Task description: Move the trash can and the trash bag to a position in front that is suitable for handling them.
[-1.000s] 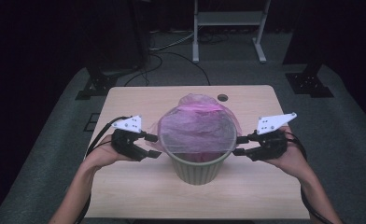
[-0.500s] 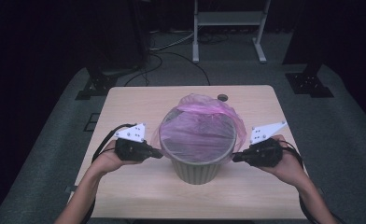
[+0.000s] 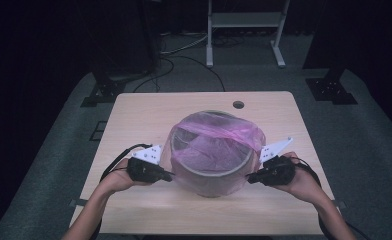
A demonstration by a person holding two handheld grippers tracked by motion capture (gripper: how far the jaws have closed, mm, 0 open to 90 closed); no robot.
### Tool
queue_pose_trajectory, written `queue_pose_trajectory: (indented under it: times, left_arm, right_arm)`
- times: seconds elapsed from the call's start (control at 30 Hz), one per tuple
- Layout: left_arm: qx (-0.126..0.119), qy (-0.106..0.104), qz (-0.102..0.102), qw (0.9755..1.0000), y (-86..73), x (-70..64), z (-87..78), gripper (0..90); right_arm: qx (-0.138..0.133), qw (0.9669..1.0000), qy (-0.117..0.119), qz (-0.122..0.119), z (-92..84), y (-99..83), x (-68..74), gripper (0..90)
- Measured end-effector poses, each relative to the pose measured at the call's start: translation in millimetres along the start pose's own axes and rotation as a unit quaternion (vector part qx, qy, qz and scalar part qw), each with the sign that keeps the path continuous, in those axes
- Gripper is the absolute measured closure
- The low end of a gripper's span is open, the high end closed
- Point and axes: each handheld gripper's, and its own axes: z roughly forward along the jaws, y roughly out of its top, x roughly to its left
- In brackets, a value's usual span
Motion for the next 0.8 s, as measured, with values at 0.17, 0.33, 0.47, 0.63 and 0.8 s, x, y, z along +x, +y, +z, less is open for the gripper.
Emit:
queue_pose_trajectory:
  times: [0.17,0.33,0.47,0.63,0.8]
  left_arm:
    - [-0.002,-0.008,-0.014,0.9999,-2.3,-3.6,-12.7,66.2]
    - [-0.003,-0.008,-0.025,0.9997,-8.5,-10.6,-32.2,53.1]
    - [-0.006,-0.005,-0.031,0.9995,-10.9,-16.1,-48.0,47.9]
    - [-0.011,-0.01,-0.025,0.9996,-6.2,-20.8,-63.3,44.4]
    - [-0.004,-0.029,-0.016,0.9994,-5.6,-26.3,-72.3,40.1]
  right_arm:
    - [-0.028,0.9992,0.027,0.003,-15.3,-3.3,1.2,73.5]
    - [-0.052,0.9982,0.03,-0.003,-41.4,-5.7,9.7,66.2]
    - [-0.061,0.9978,0.026,-0.008,-58.2,-7.4,16.0,63.4]
    - [-0.093,0.9955,0.001,-0.016,-81.6,-1.7,23.8,62.2]
    - [-0.122,0.9913,-0.037,-0.033,-95.7,17.5,27.8,60.3]
